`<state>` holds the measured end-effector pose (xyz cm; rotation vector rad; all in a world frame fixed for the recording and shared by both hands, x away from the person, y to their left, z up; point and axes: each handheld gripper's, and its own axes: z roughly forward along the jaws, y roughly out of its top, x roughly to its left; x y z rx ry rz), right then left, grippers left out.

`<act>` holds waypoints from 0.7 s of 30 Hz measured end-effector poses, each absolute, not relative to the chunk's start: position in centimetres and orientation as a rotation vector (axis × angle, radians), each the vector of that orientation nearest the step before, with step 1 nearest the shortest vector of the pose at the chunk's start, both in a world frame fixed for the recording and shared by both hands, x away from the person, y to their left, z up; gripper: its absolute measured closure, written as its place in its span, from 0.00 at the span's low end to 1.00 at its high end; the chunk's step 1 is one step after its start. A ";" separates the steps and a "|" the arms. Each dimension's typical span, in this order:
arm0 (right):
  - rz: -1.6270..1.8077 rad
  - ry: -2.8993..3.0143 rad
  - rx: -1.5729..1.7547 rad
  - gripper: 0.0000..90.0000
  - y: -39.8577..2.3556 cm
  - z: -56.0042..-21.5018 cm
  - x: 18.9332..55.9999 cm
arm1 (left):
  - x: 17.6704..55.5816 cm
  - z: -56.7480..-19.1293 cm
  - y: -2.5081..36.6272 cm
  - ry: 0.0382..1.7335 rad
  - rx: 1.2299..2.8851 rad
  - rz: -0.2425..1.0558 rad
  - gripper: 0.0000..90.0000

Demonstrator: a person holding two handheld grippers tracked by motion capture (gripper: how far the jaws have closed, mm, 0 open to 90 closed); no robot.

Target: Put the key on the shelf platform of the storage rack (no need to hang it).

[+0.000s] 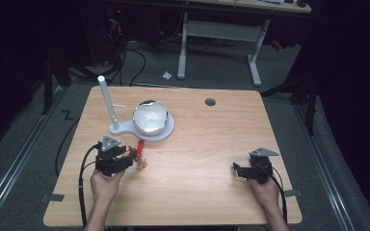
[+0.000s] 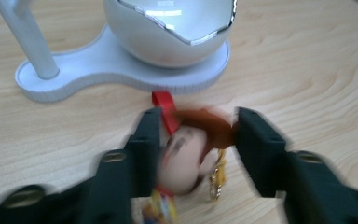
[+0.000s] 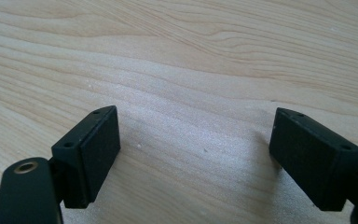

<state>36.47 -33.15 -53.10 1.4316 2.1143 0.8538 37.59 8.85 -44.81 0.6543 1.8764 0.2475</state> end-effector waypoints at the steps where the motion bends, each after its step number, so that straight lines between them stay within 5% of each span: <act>1: 0.854 2.114 1.432 0.18 -33.2 -53.1 36.5 | 37.6 -44.8 8.9 1.876 0.654 0.247 0.62; 21: 0.854 2.114 1.432 0.18 -33.2 -53.1 36.5 | 37.1 -38.9 10.9 1.792 0.586 0.187 0.63</act>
